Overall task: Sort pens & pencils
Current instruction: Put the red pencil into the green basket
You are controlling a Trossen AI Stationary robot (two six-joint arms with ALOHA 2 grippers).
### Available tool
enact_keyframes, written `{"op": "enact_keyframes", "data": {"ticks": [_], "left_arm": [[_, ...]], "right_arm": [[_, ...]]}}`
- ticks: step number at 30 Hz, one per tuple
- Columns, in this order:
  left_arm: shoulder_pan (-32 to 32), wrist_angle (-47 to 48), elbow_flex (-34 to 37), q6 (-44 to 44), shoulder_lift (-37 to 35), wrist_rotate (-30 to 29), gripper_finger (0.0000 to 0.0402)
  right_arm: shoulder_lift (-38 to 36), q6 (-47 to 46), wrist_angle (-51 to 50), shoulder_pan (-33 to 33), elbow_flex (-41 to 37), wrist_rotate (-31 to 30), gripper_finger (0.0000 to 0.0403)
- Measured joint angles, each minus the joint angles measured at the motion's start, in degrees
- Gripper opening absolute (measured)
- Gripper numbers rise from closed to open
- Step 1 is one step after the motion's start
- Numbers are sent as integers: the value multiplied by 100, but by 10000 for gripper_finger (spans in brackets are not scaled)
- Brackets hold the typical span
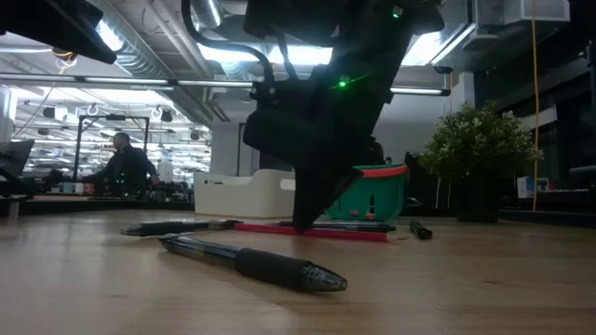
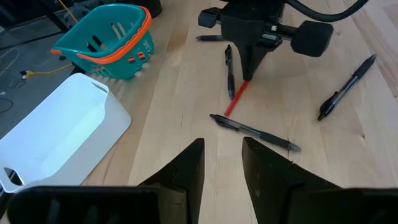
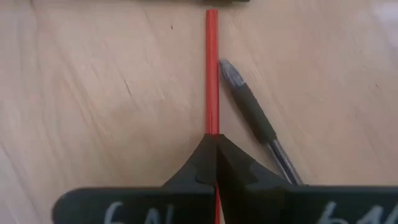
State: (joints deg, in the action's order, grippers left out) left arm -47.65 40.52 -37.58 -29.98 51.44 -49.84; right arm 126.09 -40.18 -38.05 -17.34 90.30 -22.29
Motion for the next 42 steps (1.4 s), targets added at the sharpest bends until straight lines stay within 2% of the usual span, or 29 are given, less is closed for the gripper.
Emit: {"op": "enact_keyframes", "data": {"ticks": [14, 20, 35, 37, 42], "left_arm": [[0, 50, 0, 0, 0, 0, 102], [-1, 50, 0, -1, 0, 0, 102], [-1, 63, 0, -2, 0, 0, 102], [1, 63, 0, -2, 0, 1, 102], [1, 63, 0, -2, 0, 0, 102]], "right_arm": [[-27, 3, -196, -7, 42, 11, 2], [-31, 32, -174, 34, 179, 598, 5], [-52, 489, -151, 83, 779, 689, 63], [-60, 495, -164, 83, 784, 825, 72], [-34, 335, -390, 205, 785, 1611, 107]]}}
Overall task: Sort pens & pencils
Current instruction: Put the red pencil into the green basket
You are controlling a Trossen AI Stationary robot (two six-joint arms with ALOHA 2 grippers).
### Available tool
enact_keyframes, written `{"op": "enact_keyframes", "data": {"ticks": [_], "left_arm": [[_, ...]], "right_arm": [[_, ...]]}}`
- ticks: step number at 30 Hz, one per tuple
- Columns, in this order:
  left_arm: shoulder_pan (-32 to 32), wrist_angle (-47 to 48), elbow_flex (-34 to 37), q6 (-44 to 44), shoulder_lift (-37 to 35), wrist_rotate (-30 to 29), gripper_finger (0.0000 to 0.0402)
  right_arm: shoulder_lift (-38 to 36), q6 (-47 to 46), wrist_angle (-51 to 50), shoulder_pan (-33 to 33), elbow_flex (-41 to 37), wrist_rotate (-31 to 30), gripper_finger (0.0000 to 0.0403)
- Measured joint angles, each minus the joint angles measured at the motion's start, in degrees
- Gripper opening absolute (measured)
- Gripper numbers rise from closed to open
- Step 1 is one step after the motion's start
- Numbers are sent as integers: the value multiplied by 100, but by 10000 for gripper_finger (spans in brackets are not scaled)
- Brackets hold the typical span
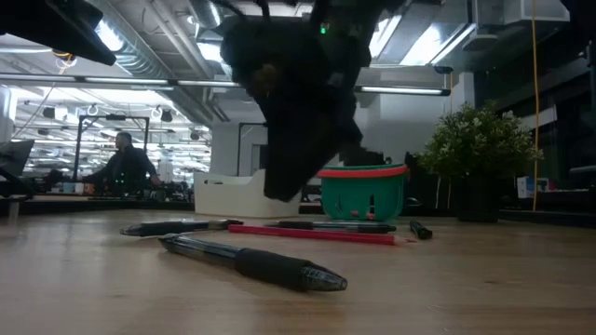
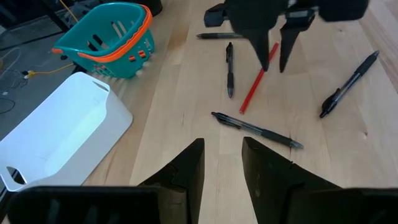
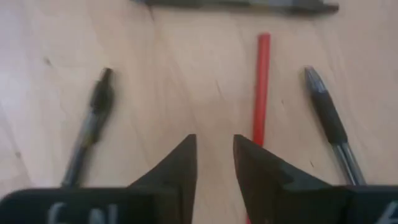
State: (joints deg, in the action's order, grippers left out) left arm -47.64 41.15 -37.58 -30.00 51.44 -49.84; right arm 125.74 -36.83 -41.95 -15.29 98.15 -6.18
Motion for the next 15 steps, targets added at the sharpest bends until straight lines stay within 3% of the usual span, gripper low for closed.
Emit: {"op": "enact_keyframes", "data": {"ticks": [7, 15], "left_arm": [[-2, 0, 0, -9, 0, 2, 102], [-2, -1, 0, -9, 0, 2, 102]], "right_arm": [[27, -36, -337, 275, -2, 289, 158], [47, 139, -384, 431, -2, 591, 167]]}}
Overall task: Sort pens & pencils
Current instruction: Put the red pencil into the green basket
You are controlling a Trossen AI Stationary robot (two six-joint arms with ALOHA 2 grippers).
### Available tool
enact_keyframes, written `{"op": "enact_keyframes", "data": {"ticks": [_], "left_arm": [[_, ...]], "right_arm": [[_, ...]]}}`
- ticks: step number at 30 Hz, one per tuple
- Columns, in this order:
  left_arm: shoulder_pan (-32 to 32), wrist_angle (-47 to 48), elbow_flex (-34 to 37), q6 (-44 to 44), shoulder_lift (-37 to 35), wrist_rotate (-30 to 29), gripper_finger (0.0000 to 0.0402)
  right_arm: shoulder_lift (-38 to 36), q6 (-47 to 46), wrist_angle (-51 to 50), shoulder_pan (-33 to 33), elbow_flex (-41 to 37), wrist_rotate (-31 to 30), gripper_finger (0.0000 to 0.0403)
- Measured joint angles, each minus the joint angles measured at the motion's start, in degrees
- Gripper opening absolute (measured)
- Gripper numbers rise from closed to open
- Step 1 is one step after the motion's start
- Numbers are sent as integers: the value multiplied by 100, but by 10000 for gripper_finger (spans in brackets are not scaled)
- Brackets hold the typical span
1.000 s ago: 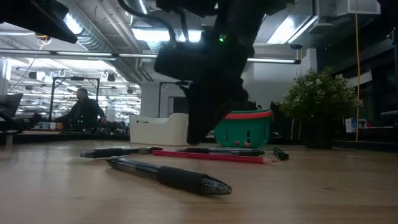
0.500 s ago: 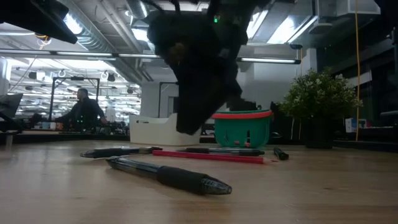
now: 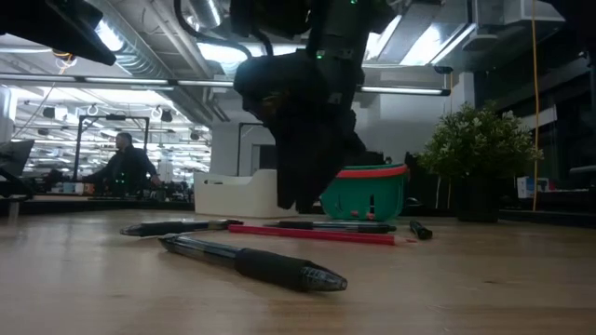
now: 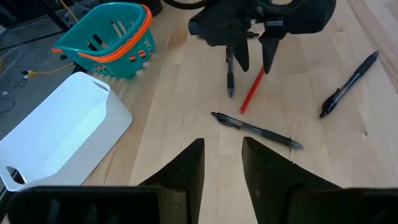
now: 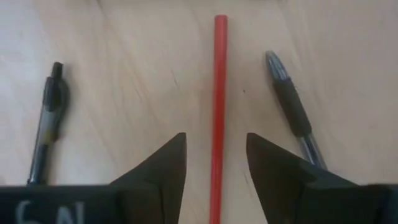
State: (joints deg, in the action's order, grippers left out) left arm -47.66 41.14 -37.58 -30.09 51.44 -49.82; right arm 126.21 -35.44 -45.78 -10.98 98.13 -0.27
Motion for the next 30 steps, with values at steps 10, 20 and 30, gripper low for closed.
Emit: {"op": "enact_keyframes", "data": {"ticks": [10, 20, 30], "left_arm": [[0, 19, 0, 2, -2, 0, 102], [0, 24, 0, -101, -2, 0, 102], [1, 23, 0, -138, -2, 0, 102]], "right_arm": [[312, 260, -279, -1, 23, -25, 168], [372, 323, -479, -22, 26, -327, 152], [383, 546, -473, -77, 11, -304, 112]]}}
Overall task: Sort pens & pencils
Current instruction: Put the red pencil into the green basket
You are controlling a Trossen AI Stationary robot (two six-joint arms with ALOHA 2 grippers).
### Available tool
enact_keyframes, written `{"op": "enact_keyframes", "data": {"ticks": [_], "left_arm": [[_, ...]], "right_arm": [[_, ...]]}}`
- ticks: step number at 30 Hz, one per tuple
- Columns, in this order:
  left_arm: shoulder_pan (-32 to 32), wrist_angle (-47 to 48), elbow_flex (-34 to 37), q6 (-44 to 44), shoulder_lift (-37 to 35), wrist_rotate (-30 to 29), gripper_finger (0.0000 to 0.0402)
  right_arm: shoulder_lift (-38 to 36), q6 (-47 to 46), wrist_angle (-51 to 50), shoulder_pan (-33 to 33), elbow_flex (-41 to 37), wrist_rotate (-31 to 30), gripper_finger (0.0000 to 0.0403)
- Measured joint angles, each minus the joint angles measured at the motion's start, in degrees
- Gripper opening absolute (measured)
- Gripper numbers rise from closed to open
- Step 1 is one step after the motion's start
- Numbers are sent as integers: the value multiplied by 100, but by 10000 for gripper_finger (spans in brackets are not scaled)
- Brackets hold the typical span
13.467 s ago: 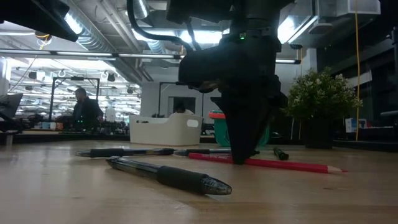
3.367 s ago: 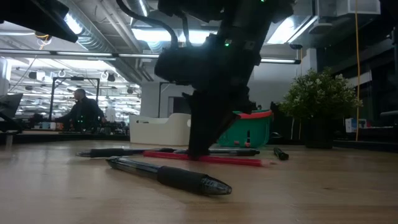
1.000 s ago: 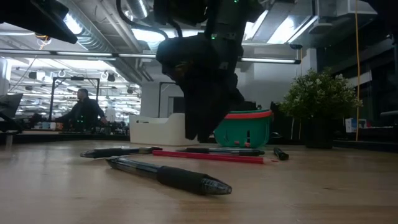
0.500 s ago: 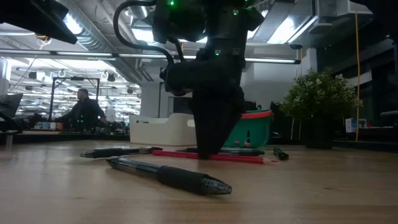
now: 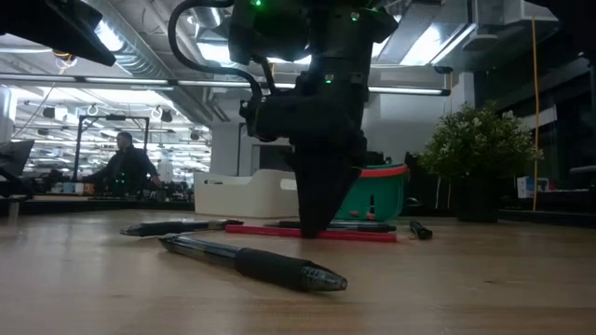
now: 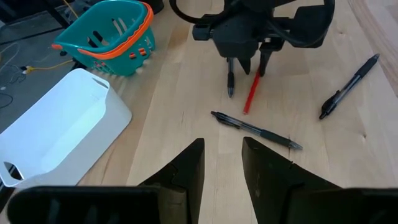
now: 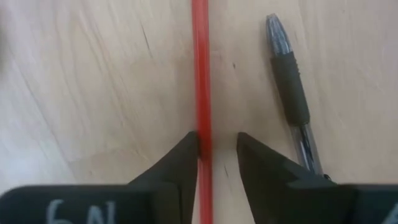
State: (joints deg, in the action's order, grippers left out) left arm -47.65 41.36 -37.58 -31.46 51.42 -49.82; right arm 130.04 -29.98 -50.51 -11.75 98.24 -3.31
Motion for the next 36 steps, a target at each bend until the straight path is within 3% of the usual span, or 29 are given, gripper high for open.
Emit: {"op": "enact_keyframes", "data": {"ticks": [18, 36], "left_arm": [[-1, -1, 0, -138, 0, 0, 102], [-1, 0, 0, -140, 0, 0, 102]], "right_arm": [[0, 56, -3, -8, -10, 40, 40], [-2, 47, 78, -10, -7, 45, 33]]}}
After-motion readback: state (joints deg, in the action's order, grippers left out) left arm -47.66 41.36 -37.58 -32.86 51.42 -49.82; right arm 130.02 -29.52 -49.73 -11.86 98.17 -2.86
